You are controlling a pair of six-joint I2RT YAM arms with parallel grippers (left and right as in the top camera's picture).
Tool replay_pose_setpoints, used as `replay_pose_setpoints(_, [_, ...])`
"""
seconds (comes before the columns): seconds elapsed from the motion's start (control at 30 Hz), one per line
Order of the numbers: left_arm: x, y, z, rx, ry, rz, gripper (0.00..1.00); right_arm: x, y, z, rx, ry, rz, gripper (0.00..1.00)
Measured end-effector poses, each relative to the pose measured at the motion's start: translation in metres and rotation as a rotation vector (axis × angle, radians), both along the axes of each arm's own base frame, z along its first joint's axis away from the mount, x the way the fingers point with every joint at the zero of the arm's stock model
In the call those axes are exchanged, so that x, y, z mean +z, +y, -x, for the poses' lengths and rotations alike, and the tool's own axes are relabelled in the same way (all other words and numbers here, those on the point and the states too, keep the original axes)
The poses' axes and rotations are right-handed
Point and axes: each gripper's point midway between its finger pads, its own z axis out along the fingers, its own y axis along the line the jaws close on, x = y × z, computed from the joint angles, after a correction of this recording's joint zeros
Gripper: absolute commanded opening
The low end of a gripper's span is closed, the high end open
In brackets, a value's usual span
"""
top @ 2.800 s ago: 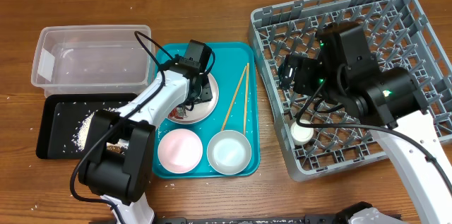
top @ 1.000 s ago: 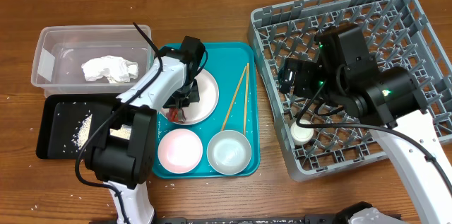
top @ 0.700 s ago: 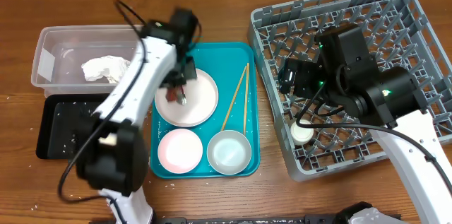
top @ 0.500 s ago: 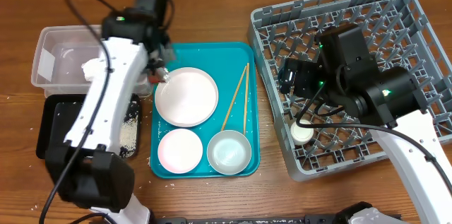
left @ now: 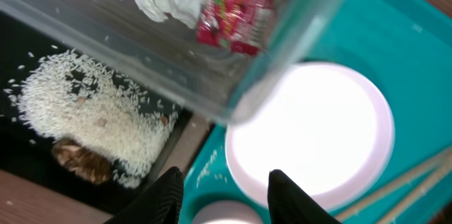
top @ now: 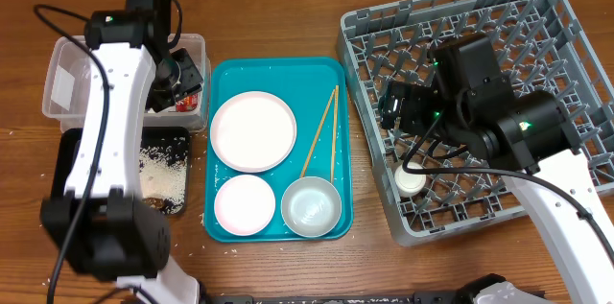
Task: Sort waste into correct bins and load items into the dishwasher
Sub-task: 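Carry the red wrapper over the clear bin and release it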
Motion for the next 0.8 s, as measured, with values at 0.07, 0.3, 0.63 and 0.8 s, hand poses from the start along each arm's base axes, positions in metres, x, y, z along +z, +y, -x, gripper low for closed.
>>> replay_pose_setpoints(0.07, [0.038,-0.014,0.016,-0.062,-0.070,-0.006,0.45,0.000,0.000,0.000,0.000,0.001,0.000,1.00])
replay_pose_setpoints(0.3, [0.163,-0.066,0.097,-0.273,-0.416,0.016,1.00,0.000,0.001,-0.001,0.000,-0.004,-0.002,1.00])
replay_pose_setpoints(0.63, [0.195,-0.083,0.150,-0.381,-0.530,0.067,1.00,0.000,0.000,-0.001,0.000,-0.004,-0.002,1.00])
replay_pose_setpoints(0.8, [0.194,-0.076,0.150,-0.376,-0.527,0.025,1.00,0.000,0.001,-0.001,0.001,-0.004,-0.002,1.00])
